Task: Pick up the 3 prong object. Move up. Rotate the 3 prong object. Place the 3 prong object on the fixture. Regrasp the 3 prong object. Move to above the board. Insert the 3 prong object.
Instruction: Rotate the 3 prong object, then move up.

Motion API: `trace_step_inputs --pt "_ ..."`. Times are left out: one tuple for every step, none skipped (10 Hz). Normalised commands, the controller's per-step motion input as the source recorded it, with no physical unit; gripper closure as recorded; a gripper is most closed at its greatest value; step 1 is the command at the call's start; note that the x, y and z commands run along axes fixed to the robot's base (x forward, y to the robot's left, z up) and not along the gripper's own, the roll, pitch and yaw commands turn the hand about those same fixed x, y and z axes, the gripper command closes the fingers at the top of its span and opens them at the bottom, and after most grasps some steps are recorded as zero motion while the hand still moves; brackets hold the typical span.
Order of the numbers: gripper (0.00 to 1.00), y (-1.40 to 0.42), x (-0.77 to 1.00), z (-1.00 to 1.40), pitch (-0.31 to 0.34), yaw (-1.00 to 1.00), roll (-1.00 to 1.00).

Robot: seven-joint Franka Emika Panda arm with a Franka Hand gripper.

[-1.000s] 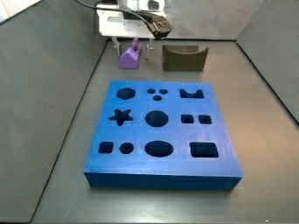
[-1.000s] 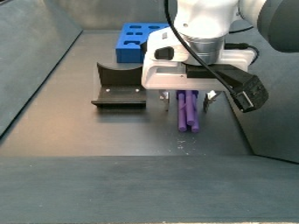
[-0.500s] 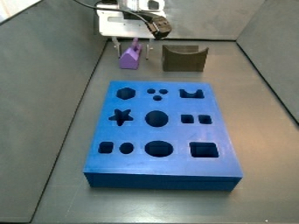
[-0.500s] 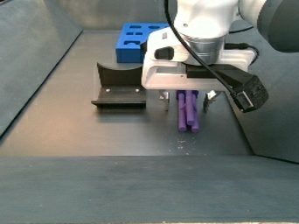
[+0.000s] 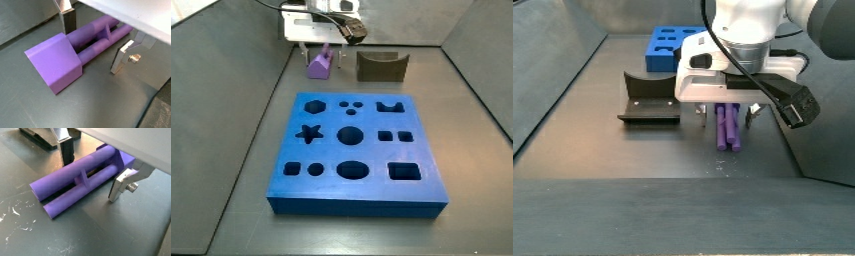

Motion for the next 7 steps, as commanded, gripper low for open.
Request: trace_step_inputs --pt "0.0 0.0 0.02 -0.15 -0.022 -0.01 0.2" --pt "0.0 0.0 0.02 -0.15 -0.022 -0.01 0.2" --pt "0.0 0.0 0.02 -0.15 -0.022 -0.01 0.2" --pt "0.0 0.0 0.02 -0.15 -0.022 -0.01 0.2" --pt "0.0 0.0 0.02 -0.15 -0.022 -0.01 0.2" --pt "1.0 0.0 0.0 0.0 0.0 0.0 0.0" --pt "1.0 0.0 0.0 0.83 0.0 0.0 0.0"
